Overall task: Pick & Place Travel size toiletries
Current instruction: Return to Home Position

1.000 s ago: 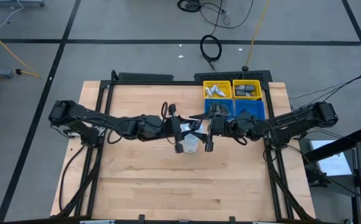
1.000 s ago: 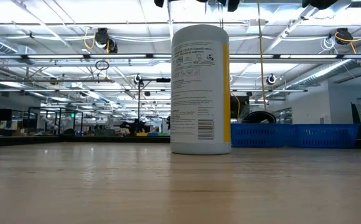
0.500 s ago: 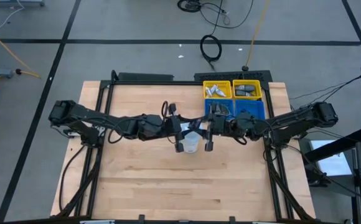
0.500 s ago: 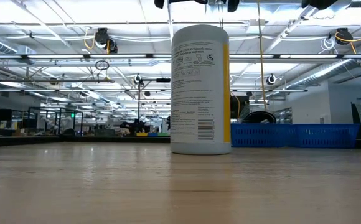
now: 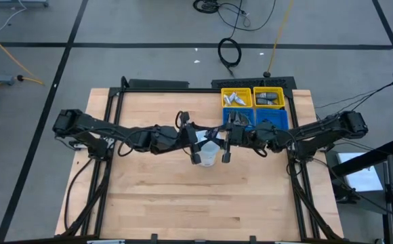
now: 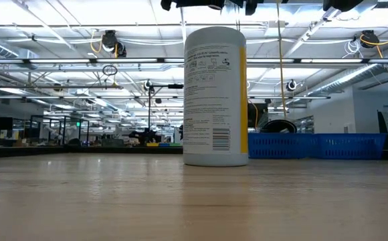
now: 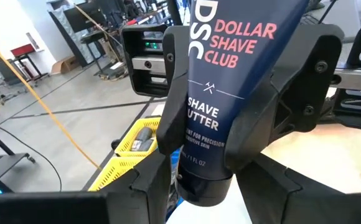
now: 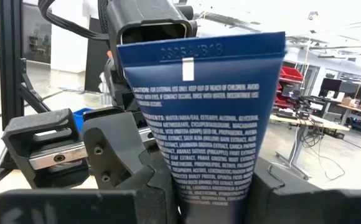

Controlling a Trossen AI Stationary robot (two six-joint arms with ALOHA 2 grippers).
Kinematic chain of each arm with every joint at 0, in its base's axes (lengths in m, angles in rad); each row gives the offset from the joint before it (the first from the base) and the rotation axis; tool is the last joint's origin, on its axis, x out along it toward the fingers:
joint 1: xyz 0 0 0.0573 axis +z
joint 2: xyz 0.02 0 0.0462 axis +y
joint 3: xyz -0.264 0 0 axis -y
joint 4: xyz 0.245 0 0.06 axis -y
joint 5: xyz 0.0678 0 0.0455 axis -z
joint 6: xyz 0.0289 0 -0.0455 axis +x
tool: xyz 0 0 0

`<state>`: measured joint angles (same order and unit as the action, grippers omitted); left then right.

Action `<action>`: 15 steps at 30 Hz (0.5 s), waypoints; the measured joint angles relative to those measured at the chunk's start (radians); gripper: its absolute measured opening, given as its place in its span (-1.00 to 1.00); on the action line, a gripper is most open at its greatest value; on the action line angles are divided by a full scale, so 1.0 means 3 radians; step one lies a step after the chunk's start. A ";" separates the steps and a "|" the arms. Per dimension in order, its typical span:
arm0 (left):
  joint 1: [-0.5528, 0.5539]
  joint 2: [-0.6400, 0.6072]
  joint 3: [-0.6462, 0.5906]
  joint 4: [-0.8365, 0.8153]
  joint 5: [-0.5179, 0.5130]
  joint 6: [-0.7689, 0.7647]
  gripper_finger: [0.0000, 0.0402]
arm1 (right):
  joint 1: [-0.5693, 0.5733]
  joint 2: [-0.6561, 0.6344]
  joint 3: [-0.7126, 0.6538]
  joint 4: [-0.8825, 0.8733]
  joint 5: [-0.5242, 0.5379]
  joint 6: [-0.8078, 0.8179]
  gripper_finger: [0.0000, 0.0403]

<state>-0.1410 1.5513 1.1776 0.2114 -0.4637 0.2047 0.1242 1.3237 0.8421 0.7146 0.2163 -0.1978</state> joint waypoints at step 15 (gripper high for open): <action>-0.0007 -0.0232 0.0001 -0.0675 -0.0373 -0.0077 -0.15 | -0.0103 -0.0069 -0.0006 -0.0162 -0.0043 0.0030 -0.53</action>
<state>-0.1429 1.4818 1.1779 0.0088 -0.5757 0.1816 0.0932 1.3031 0.8402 0.6660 0.2035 -0.1888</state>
